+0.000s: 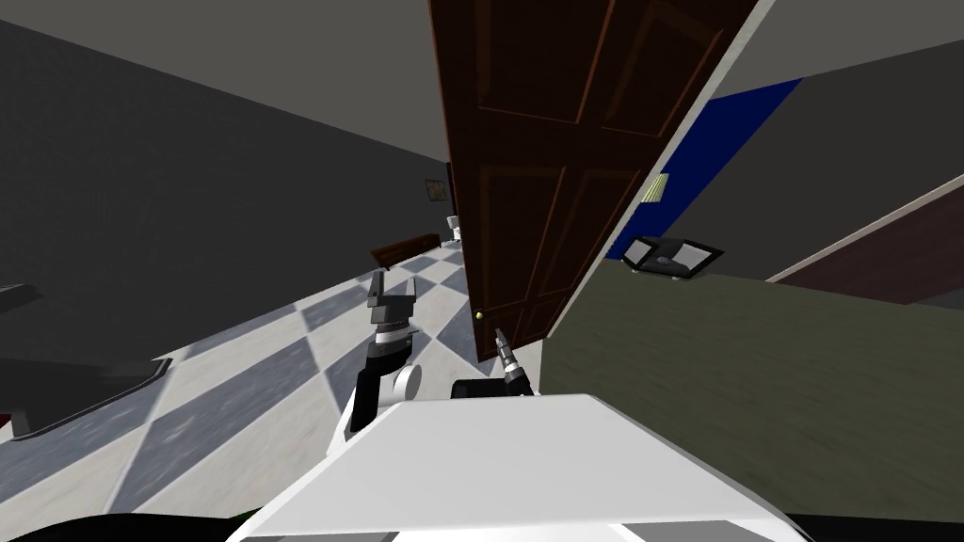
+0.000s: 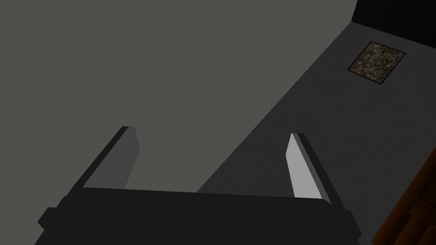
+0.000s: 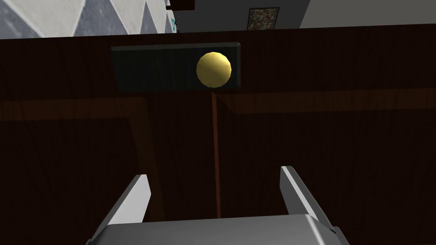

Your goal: Push the door open

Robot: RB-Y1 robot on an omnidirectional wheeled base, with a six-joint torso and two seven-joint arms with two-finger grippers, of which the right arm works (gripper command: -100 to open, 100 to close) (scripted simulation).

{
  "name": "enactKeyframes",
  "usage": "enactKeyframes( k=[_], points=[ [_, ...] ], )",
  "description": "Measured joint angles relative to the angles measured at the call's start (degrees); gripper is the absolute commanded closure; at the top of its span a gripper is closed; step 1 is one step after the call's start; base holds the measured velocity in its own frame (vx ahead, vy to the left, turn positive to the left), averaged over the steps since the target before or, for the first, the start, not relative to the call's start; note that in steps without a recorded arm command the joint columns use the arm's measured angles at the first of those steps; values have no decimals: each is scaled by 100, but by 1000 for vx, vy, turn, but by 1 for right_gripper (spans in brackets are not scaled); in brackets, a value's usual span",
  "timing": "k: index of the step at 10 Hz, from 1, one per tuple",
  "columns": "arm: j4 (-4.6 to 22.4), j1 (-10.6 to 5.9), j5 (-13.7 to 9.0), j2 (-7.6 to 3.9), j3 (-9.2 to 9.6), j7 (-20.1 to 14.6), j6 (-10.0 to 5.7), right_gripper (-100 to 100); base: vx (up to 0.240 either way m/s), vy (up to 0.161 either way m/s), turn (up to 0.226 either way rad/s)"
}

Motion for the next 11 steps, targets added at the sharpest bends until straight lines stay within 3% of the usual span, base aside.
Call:
enactKeyframes(
  k=[2,4,7,8,11],
  points=[
    [84,-82,-9,-100,-47,-16,-16,-100,199,78,22],
    [53,-119,-14,-110,-82,-25,40,-100,153,139,16],
    [71,-192,-23,74,-135,-41,83,-100,79,130,1],
    [71,-186,-29,75,-150,-45,81,100,-11,-11,20],
    [74,-193,-18,82,-124,-41,88,100,-13,-18,12]
  ],
)
